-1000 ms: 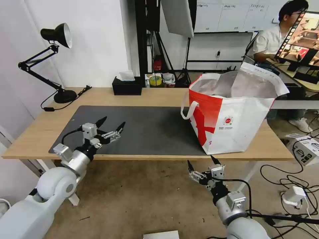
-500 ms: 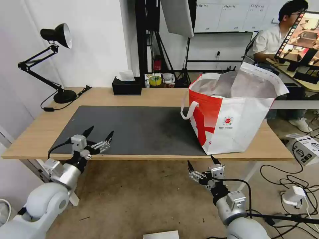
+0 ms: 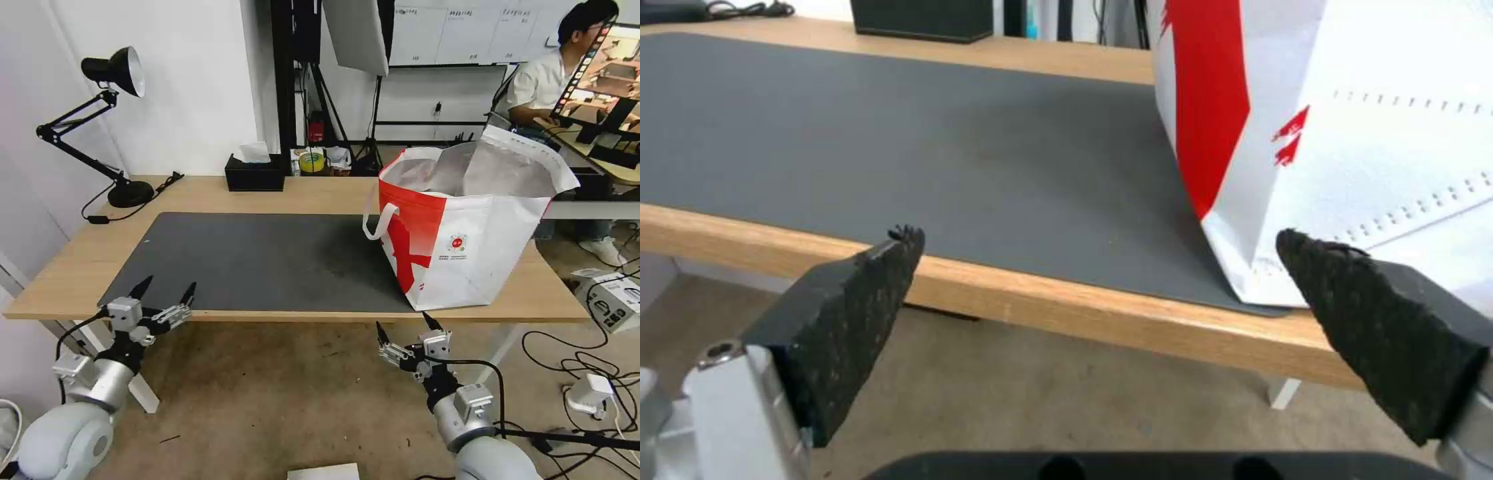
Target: Pick up the trash from the table and place it into the takeout bag.
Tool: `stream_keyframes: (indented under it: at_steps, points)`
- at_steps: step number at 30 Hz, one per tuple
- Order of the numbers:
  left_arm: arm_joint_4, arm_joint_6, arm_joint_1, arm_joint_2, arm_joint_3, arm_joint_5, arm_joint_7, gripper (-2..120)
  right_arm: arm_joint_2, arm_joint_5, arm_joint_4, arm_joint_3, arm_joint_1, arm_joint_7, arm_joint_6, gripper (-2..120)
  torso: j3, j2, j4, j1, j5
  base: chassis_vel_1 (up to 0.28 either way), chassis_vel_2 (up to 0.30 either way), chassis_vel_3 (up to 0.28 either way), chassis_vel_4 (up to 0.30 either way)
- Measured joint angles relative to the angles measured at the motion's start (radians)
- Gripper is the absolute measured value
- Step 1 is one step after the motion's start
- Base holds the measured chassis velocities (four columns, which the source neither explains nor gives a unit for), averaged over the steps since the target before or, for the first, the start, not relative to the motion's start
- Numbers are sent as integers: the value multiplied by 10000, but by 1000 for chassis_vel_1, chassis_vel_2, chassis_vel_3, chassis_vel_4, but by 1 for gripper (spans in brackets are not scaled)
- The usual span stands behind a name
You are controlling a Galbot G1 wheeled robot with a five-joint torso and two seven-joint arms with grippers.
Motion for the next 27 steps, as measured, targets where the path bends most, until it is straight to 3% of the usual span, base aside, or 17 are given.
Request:
stream_keyframes:
  at_steps: [14,27]
  points:
    - [146,-441,1183,-817,-617,260,-112,100,0,0,0,0,0,0,0,100,0,0,0,0,1,0,0,0,0]
    - [308,-637,1377,-1220,-508,553,-113,100,0,0,0,0,0,0,0,100,0,0,0,1,1,0,0,0,0]
